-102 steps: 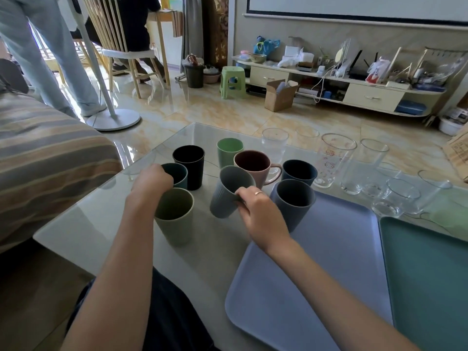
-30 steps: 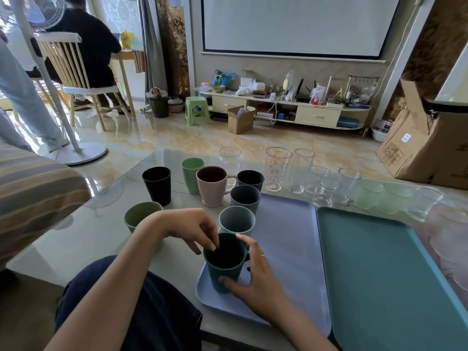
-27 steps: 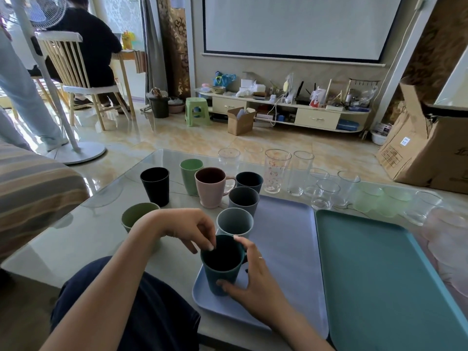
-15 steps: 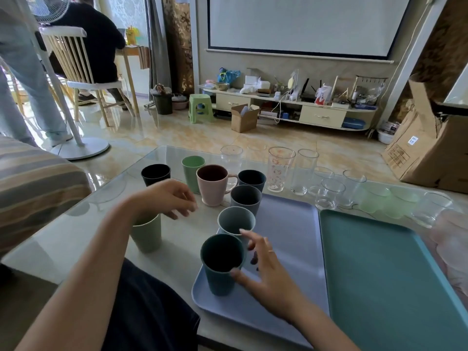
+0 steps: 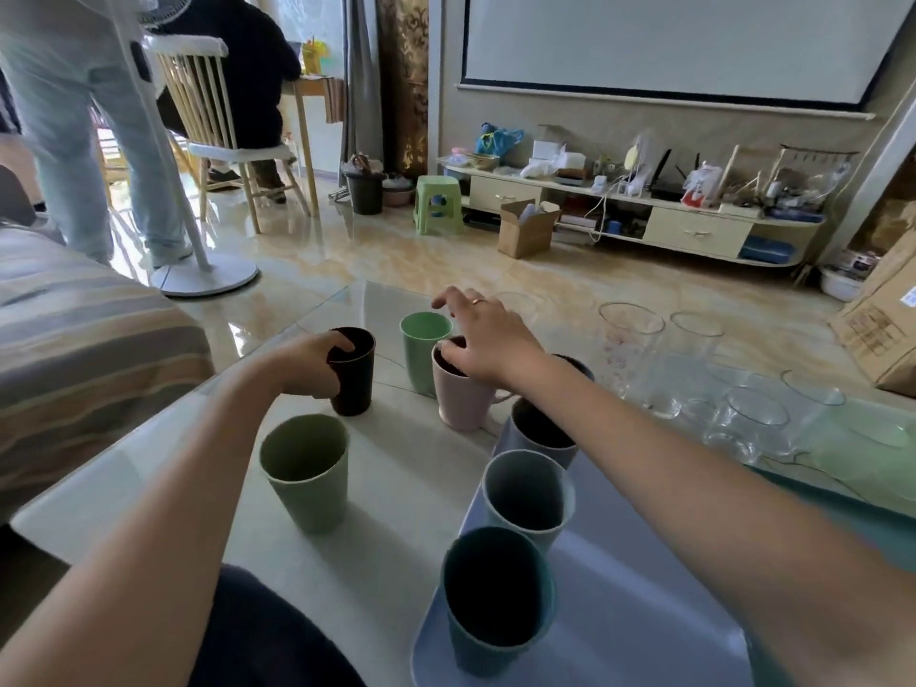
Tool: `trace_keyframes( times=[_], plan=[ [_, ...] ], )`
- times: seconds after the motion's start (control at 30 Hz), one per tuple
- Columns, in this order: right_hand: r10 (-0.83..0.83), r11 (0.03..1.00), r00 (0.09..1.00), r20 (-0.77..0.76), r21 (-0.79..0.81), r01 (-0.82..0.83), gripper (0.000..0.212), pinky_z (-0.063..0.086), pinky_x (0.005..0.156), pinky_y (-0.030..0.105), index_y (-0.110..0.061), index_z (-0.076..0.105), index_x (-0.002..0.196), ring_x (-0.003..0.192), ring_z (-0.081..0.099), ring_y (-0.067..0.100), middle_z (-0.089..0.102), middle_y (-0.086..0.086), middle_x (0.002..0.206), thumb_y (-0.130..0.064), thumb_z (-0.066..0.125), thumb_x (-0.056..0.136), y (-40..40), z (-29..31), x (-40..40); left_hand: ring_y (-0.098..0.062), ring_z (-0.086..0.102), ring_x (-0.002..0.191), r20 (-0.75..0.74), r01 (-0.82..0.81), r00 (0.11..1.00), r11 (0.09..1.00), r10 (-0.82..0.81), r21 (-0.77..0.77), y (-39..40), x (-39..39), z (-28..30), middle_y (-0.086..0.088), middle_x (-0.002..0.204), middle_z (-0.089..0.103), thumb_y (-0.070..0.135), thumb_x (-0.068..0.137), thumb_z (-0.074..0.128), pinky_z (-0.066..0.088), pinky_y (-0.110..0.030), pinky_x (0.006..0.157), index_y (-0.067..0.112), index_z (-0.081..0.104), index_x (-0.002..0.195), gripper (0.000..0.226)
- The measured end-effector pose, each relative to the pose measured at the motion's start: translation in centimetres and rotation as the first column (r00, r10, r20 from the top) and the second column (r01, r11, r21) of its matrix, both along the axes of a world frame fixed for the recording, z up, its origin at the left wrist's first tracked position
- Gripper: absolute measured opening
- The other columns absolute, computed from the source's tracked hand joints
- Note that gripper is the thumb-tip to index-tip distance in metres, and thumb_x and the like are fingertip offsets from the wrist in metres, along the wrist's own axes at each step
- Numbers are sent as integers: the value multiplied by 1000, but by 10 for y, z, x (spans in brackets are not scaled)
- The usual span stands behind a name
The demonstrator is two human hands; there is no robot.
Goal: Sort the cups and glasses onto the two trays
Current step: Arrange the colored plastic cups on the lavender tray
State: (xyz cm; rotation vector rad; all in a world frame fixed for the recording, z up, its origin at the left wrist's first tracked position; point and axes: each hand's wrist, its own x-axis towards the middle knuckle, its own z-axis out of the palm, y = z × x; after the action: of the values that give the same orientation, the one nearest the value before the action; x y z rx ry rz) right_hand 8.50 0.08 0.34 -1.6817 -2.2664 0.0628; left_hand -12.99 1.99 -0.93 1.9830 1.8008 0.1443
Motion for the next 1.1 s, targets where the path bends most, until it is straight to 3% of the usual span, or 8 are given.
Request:
trace_keyframes(
  times=[0.13, 0.27, 0.33, 0.5, 0.63, 0.8, 0.93, 1.1],
  plan=[
    [-59, 982, 977, 204, -164, 94, 47, 30, 100, 49, -21, 35, 132, 123, 41, 34, 46, 10, 137, -24, 50, 88, 52, -15, -26, -28, 34, 135, -7, 34, 999, 994, -34, -106, 1, -13, -6, -7, 151, 28, -6, 77, 59, 41, -39, 105, 28, 26, 145, 83],
    [-49, 978, 936, 350, -173, 116, 16, 20, 104, 57, -21, 42, 100, 117, 44, 31, 58, 8, 112, -17, 49, 87, 71, -33, -42, -27, 34, 135, 39, 23, 999, 998, -21, -53, 5, -16, -12, -6, 150, 31, 2, 78, 66, 37, -37, 107, 26, 31, 143, 77],
    [-58, 986, 929, 365, -122, 110, 12, 16, 107, 59, -20, 42, 91, 111, 48, 28, 57, 4, 96, -12, 49, 87, 74, -39, -46, -27, 39, 131, 42, -1, 999, 1000, 0, 19, 7, -13, -17, -7, 146, 37, 5, 81, 64, 40, -33, 100, 23, 35, 142, 70],
    [-44, 994, 963, 266, 113, 14, 27, 25, 103, 45, -17, 58, 95, 97, 55, 26, 54, -1, 83, 1, 41, 85, 72, -43, -47, -27, 48, 121, 62, -24, 998, 994, 18, 111, 17, -5, -32, -9, 134, 50, 10, 86, 60, 42, -34, 96, 14, 44, 136, 52],
    [-29, 972, 983, 179, 234, -14, 26, 31, 95, 41, -16, 60, 100, 101, 54, 28, 63, 6, 91, 0, 45, 86, 66, -40, -40, -32, 57, 106, 31, -27, 999, 981, 21, 194, 23, -4, -41, -15, 112, 62, 15, 90, 56, 43, -33, 84, 3, 61, 114, 27],
    [-66, 868, 998, -1, 493, 58, 24, 34, 88, 40, -17, 65, 96, 91, 57, 28, 67, 6, 82, 0, 56, 82, 37, -30, -17, -37, 57, 103, 111, -79, 993, 927, 40, 367, 22, -1, -27, -18, 110, 63, 13, 92, 52, 43, -39, 86, 5, 63, 108, 20],
    [-79, 788, 980, -185, 590, 175, 21, 34, 76, 35, -14, 63, 100, 84, 60, 30, 71, 5, 89, -4, 62, 82, -1, -19, 21, -33, 56, 85, 198, -141, 980, 790, 25, 597, 12, 11, 6, -15, 96, 62, 16, 93, 50, 38, -35, 69, 6, 60, 94, 15],
    [-96, 746, 960, -263, 619, 244, 19, 43, 74, 37, -9, 60, 103, 83, 61, 33, 70, 10, 97, -3, 58, 85, -51, -8, 87, -22, 48, 72, 240, -89, 950, 565, -199, 820, -27, 52, 50, -6, 84, 57, 13, 91, 53, 31, -28, 64, 3, 59, 90, 12]
  ],
)
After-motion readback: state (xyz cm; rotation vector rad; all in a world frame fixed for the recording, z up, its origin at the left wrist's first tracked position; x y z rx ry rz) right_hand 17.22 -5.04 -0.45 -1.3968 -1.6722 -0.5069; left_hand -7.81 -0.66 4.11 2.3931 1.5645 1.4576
